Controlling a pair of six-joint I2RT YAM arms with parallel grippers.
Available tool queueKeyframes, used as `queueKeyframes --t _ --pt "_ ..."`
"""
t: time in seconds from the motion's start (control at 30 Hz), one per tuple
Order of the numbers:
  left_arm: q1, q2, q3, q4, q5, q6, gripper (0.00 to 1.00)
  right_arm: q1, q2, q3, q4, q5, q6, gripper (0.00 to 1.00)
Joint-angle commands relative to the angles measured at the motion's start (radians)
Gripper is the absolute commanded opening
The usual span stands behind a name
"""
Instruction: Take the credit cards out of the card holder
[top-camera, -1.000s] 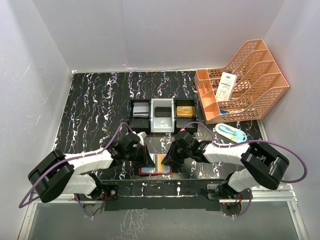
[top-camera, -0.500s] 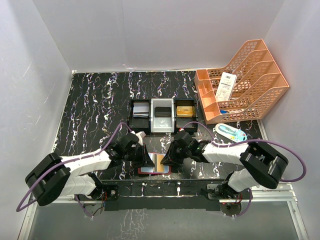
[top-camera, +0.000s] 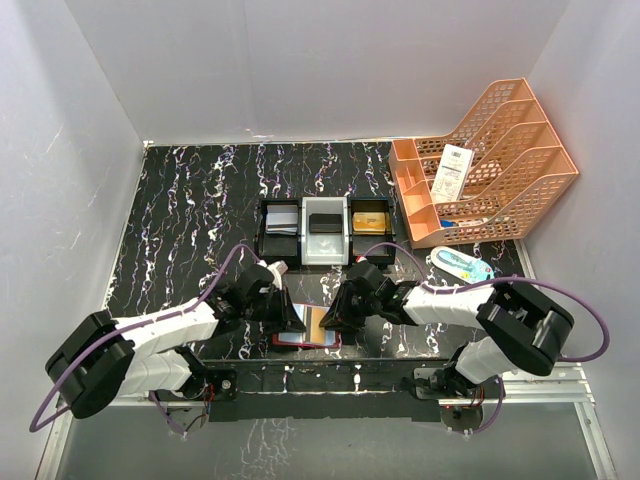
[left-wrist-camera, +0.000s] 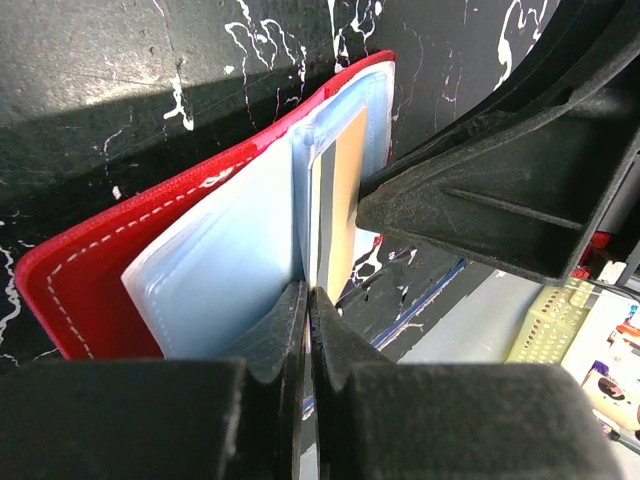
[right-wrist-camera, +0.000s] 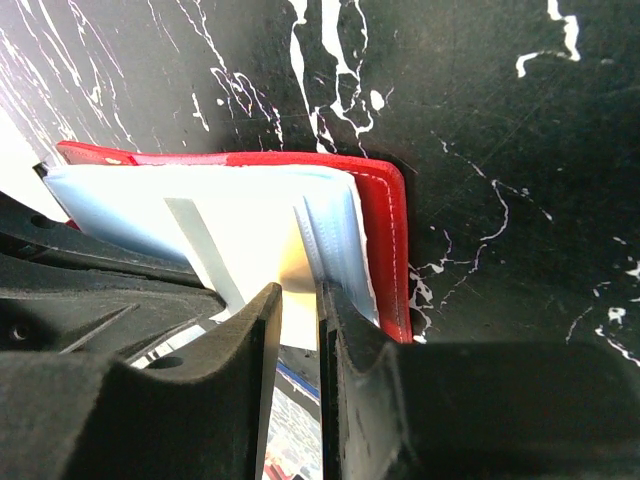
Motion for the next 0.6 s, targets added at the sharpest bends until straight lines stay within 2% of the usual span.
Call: queueKeyframes --t 0.0,0.57 --pt "0.02 -0.038 -0.013 -0.048 0.024 0.031 0.0 -0.003 0.052 -0.019 -0.14 0.114 -0.056 0.2" --pt "0.063 -0.061 -0.005 -0.112 0.045 0.085 0.0 -0.003 0.065 -0.005 -0.149 0.117 -0.062 0.2"
